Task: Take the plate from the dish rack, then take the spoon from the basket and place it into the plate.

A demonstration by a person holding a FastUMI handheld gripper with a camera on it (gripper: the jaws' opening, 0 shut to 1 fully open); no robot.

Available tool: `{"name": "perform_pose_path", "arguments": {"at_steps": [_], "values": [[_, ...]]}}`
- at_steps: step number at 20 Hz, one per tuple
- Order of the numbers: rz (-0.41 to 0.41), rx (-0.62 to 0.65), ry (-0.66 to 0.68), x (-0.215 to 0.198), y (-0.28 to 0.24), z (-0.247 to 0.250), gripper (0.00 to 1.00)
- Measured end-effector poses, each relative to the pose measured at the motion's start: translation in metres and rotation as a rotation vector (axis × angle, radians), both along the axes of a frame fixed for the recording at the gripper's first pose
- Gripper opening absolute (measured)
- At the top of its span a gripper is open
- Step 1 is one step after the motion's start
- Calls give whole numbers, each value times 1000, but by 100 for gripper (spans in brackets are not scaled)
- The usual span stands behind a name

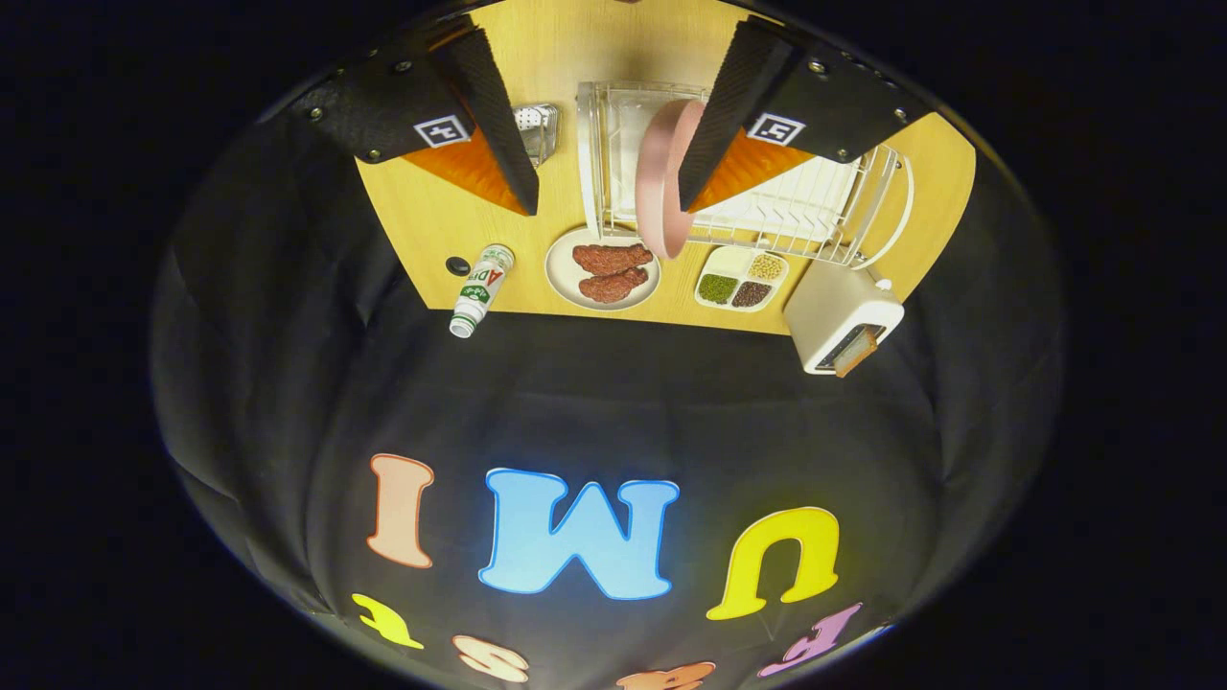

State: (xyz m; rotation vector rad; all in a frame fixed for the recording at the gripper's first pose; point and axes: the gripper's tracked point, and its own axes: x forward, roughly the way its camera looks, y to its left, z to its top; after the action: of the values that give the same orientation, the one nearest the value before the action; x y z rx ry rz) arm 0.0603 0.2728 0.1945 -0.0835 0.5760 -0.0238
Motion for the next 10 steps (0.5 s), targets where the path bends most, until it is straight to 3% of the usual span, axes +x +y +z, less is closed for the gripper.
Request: {"name": "perform_pose_path", "arguments": {"at_steps": [5, 10], "values": [[-58, -47, 90, 13, 12, -22, 86], [-120, -89, 175, 21, 15, -53, 74]]}}
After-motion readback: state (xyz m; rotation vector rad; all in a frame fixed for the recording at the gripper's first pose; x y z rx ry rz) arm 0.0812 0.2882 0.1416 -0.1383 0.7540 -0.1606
